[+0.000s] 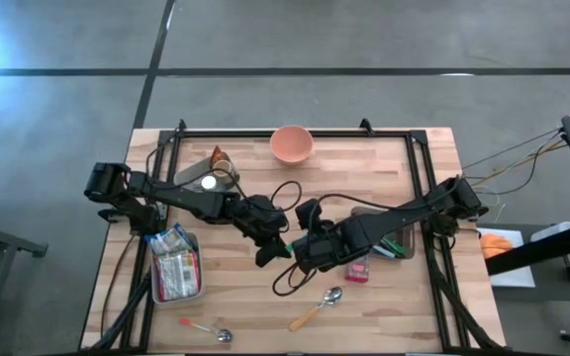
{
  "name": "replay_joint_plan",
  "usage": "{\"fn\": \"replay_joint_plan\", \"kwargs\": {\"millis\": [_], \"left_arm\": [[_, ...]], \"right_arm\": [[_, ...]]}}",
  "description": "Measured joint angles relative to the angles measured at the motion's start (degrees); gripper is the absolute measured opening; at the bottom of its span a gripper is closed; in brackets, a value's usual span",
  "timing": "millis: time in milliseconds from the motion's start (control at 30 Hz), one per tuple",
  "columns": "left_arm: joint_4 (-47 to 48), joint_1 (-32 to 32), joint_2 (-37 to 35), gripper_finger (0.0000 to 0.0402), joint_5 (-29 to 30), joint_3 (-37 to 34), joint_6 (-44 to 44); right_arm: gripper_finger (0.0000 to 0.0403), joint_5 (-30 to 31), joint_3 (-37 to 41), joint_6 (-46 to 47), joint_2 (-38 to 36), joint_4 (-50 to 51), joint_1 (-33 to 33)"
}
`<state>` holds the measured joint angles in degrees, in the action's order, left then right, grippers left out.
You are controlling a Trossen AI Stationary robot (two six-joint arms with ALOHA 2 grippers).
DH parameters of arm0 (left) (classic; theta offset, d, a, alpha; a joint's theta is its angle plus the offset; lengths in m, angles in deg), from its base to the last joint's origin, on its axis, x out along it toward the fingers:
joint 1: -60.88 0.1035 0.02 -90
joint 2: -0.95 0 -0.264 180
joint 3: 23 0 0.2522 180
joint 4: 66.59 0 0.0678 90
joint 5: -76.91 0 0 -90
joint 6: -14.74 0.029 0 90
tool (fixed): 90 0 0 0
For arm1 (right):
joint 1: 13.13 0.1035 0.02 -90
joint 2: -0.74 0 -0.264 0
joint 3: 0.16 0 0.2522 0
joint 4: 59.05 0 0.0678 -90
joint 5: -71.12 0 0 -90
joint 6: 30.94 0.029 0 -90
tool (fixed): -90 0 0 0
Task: Pick & Place Food Item
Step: Put the light blue spoon into the black bin
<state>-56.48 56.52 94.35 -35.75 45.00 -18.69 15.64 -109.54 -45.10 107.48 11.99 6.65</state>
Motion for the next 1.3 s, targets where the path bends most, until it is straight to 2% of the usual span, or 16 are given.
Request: {"fn": "replay_joint_plan", "kwargs": {"millis": [167, 333, 400, 533, 600, 733, 933, 1033, 1200, 1300], "left_arm": [[0.4, 0.0, -0.8, 0.0038, 2.1, -0.1, 0.4], [0.5, 0.0, -2.6, 0.0038, 3.4, -0.1, 1.3], [0.6, 0.0, -3.6, 0.0038, 4.3, -0.1, 2.1], [0.3, 0.0, -5.7, 0.0038, 8.0, -0.2, 4.3], [0.0, 0.1, -6.6, 0.0038, 10.3, -0.2, 5.9], [-3.0, 0.2, -7.5, 0.0038, 13.1, -0.2, 9.4], [-4.1, 1.1, -7.6, 0.0038, 18.9, -0.2, 13.1], [-5.2, 1.5, -7.6, 0.0038, 20.0, -0.2, 14.0], [-10.3, 1.3, -7.6, 0.0038, 19.9, -0.2, 15.8], [-13.9, 0.7, -7.6, 0.0038, 19.9, -0.2, 16.4]], "right_arm": [[0.0256, 0.4, -1.9, 0.3, -0.1, 0.1, 0.8], [0.0290, 2.9, -4.8, 3.5, -0.2, 4.4, 2.0], [0.0295, 5.8, -6.0, 5.8, -0.2, 6.9, 2.8], [0.0296, 15.5, -9.2, 13.3, -0.2, 12.0, 5.7], [0.0297, 18.6, -11.3, 19.0, -0.2, 14.8, 7.1], [0.0297, 20.9, -15.2, 33.4, -0.6, 20.2, 9.6], [0.0297, 30.6, -14.6, 48.3, -2.9, 22.1, 14.6], [0.0297, 34.6, -12.0, 59.2, -5.1, 22.3, 17.3], [0.0297, 47.1, -3.3, 80.8, -7.7, 22.2, 20.6], [0.0297, 49.3, 2.1, 90.2, -8.9, 21.8, 20.6]]}}
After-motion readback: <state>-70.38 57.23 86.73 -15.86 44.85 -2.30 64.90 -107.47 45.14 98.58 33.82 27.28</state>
